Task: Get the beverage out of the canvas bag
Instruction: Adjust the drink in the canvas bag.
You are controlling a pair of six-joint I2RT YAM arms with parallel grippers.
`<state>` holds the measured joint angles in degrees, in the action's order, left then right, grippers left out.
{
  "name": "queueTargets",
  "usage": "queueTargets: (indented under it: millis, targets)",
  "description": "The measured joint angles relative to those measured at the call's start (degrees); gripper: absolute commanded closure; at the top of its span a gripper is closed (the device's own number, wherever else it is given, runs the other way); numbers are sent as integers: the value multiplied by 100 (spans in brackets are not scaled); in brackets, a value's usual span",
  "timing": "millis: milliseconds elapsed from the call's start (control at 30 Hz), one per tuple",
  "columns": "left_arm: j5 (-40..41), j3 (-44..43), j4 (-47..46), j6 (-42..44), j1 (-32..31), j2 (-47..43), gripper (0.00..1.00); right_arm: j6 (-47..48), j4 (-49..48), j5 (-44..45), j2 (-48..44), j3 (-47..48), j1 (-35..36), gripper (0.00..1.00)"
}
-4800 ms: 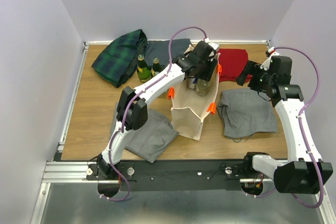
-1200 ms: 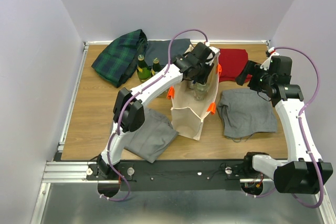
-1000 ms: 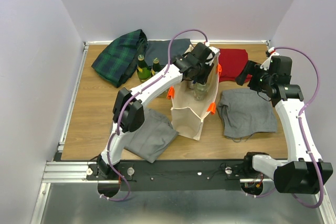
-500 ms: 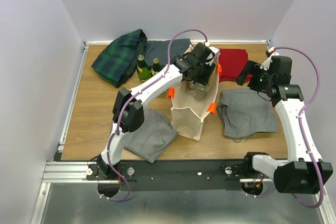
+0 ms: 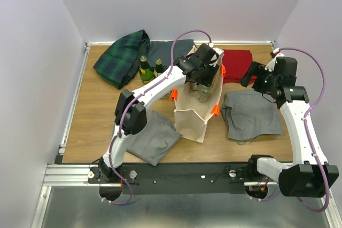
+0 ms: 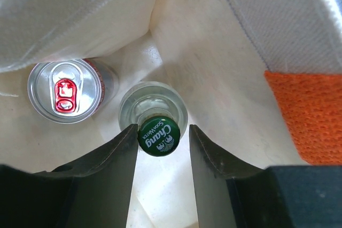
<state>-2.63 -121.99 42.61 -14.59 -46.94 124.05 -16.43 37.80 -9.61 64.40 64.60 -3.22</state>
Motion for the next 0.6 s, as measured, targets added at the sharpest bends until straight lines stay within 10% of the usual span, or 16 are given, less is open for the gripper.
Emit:
queueTargets:
  millis: [600]
  targets:
    - [2,9,4,-4,-7,0,43,0,2,0,0,0,0,0]
